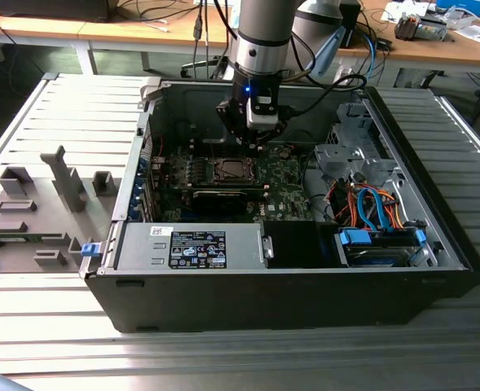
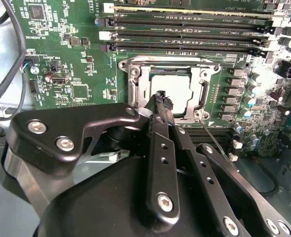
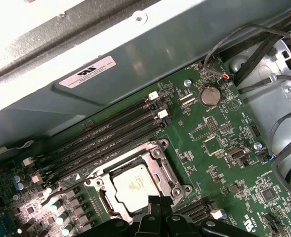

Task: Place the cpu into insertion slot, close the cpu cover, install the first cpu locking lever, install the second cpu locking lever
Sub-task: 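Install the first cpu locking lever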

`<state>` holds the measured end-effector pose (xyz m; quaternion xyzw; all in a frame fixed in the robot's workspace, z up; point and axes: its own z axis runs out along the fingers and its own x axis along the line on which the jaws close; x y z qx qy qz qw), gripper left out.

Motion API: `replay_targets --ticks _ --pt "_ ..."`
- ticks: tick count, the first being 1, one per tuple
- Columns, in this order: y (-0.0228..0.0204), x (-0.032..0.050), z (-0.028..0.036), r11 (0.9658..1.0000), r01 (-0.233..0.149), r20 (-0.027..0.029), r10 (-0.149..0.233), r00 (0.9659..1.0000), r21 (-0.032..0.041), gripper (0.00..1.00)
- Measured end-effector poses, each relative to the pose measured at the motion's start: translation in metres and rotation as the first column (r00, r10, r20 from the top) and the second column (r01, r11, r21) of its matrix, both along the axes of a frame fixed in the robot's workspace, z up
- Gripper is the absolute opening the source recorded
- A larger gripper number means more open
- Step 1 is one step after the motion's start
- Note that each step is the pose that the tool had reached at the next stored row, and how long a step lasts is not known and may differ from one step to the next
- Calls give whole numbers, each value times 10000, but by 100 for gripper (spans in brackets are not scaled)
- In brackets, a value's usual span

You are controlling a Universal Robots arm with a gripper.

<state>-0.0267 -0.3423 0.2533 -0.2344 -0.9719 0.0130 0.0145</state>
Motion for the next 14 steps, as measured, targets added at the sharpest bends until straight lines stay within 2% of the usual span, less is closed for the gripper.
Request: replay_targets --ticks 14 --pt "0 0 0 9998 -189 0 189 9998 0 11"
